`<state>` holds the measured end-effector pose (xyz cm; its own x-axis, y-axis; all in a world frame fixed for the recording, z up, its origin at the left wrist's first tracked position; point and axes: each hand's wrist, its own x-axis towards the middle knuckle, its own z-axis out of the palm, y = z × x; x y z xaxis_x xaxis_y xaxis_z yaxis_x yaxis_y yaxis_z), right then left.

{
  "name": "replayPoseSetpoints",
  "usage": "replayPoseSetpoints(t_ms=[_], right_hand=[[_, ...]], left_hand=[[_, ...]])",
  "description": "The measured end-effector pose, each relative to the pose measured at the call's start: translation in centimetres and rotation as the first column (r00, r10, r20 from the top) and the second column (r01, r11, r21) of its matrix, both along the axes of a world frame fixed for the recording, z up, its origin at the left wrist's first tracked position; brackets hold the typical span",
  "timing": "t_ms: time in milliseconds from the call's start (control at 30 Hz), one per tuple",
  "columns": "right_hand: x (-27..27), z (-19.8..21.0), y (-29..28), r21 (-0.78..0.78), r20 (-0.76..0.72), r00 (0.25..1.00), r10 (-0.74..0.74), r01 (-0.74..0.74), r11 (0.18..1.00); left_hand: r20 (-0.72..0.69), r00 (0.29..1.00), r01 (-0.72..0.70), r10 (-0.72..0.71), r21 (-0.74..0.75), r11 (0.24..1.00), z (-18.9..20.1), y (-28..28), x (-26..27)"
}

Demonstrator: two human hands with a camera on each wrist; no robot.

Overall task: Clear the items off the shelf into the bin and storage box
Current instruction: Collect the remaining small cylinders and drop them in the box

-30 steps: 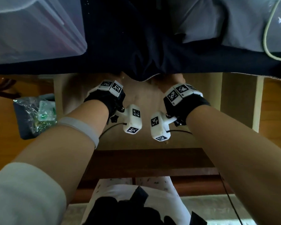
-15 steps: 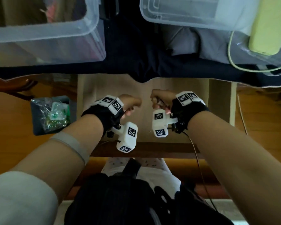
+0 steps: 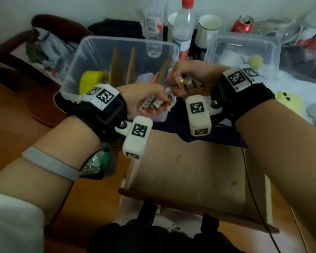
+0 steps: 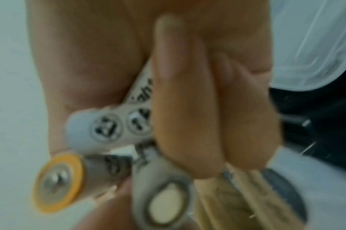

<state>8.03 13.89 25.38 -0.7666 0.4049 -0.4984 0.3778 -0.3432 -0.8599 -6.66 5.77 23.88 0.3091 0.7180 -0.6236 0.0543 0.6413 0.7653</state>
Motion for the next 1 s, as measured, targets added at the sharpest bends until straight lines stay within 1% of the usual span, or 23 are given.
replayPoseSetpoints(t_ms=[67, 133, 200, 267, 333, 400, 433, 500, 533, 600, 666, 733, 766, 833, 900, 1000], right_hand=[[-2.9, 0.9, 0.8, -0.051, -0.105, 0.994, -0.039, 0.033, 0.998], [-5.8, 1.4, 1.5, -0.108, -0.138, 0.987, -0.083, 0.068, 0.992], [-8.7, 1.6, 2.0, -0.141, -0.146, 0.983, -0.114, 0.093, 0.986], [-11.1, 1.2, 2.3, -0.15, -0.102, 0.977, -0.189, 0.173, 0.973], [-13.0, 0.3, 3.0, -0.206, -0.04, 0.938, -0.343, 0.328, 0.922], [-14.5, -0.5, 3.5, -0.24, 0.038, 0.894, -0.447, 0.442, 0.864], [-15.1, -0.9, 3.6, -0.215, 0.093, 0.878, -0.469, 0.477, 0.852], [-16.1, -1.4, 4.0, -0.13, 0.202, 0.845, -0.496, 0.525, 0.841], [-16.5, -1.5, 4.1, -0.076, 0.248, 0.838, -0.486, 0.517, 0.853], [-16.9, -1.3, 3.9, 0.023, 0.359, 0.837, -0.412, 0.434, 0.901], [-17.2, -1.2, 3.9, 0.147, 0.478, 0.801, -0.36, 0.331, 0.932], [-17.5, -1.1, 3.9, 0.254, 0.558, 0.767, -0.317, 0.206, 0.945], [-17.5, -1.1, 4.0, 0.304, 0.581, 0.753, -0.309, 0.152, 0.94], [-17.6, -1.2, 3.9, 0.345, 0.593, 0.745, -0.306, 0.108, 0.932], [-17.6, -1.1, 3.8, 0.327, 0.593, 0.744, -0.307, 0.126, 0.937], [-17.7, -1.1, 3.9, 0.281, 0.554, 0.756, -0.348, 0.224, 0.933]], left_hand=[[0.042, 0.995, -0.096, 0.094, 0.057, 0.994, 1.5, 0.7, -3.1], [0.053, 0.98, -0.197, 0.194, 0.062, 0.978, 2.7, 1.4, -6.1], [0.063, 0.945, -0.325, 0.322, 0.052, 0.944, 3.5, 2.1, -8.9], [0.068, 0.905, -0.423, 0.42, 0.04, 0.905, 3.4, 2.8, -10.9], [0.067, 0.869, -0.491, 0.49, 0.002, 0.871, 2.7, 3.6, -12.3], [0.086, 0.838, -0.532, 0.539, -0.09, 0.842, 1.8, 4.3, -13.3], [0.103, 0.827, -0.539, 0.553, -0.138, 0.831, 1.4, 4.7, -13.8], [0.108, 0.83, -0.521, 0.547, -0.197, 0.83, 0.6, 5.5, -14.7], [0.1, 0.844, -0.499, 0.526, -0.211, 0.841, 0.2, 5.9, -15.1], [0.059, 0.89, -0.43, 0.453, -0.225, 0.874, -0.6, 6.6, -15.8], [-0.012, 0.929, -0.362, 0.37, -0.235, 0.902, -1.1, 7.0, -16.1], [-0.086, 0.946, -0.323, 0.312, -0.223, 0.92, -1.5, 7.3, -16.2], [-0.118, 0.951, -0.304, 0.285, -0.202, 0.931, -1.5, 7.5, -16.2], [-0.175, 0.954, -0.271, 0.241, -0.175, 0.947, -1.5, 7.7, -16.1], [-0.175, 0.957, -0.26, 0.233, -0.151, 0.954, -1.5, 7.7, -16.0], [-0.192, 0.951, -0.259, 0.241, -0.075, 0.963, -1.7, 7.6, -15.4]])
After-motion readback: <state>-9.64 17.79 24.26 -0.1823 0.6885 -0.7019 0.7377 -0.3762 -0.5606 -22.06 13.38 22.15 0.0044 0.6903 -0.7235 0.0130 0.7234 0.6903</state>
